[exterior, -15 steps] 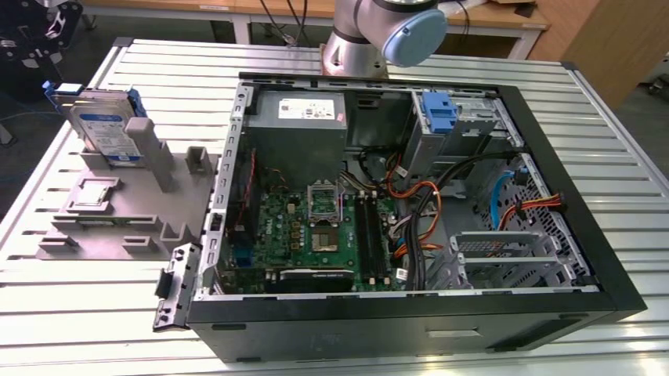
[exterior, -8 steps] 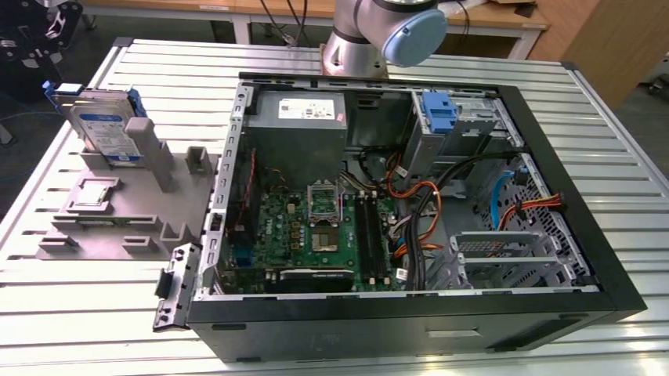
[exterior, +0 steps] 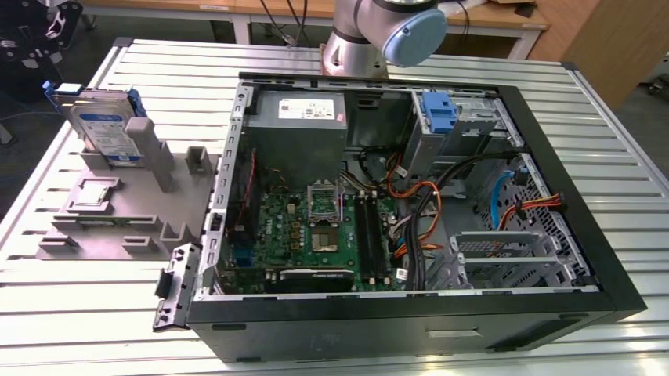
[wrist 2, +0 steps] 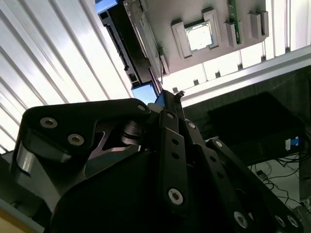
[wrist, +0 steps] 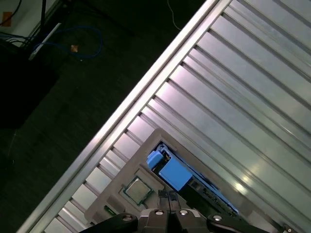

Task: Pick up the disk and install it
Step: 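Pick up the disk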

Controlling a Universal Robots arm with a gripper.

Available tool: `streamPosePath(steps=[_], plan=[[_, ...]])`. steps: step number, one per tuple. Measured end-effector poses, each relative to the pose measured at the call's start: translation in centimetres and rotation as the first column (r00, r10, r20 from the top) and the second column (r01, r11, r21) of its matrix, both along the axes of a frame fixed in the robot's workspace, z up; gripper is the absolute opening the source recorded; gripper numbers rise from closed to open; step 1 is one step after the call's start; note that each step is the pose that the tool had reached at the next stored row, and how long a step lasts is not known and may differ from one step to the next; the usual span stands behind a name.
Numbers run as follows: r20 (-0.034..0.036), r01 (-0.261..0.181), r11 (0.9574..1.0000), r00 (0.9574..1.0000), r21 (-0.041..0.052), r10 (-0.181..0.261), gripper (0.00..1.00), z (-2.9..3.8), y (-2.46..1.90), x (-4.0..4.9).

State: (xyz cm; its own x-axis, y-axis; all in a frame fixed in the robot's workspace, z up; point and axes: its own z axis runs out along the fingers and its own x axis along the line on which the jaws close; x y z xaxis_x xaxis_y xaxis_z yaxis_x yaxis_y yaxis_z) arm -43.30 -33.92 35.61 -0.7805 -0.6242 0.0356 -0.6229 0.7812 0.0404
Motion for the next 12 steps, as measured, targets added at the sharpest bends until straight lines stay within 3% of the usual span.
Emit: streamPosePath(steps=[7, 12], plan=[[0.0000, -0.074, 0.9973, 0.9973, 0.0000, 0.074, 0.10, 0.00, 0.00, 0.00], [0.0000, -0.147, 0.9891, 0.9891, 0.0000, 0.147, 0.10, 0.00, 0.00, 0.00]])
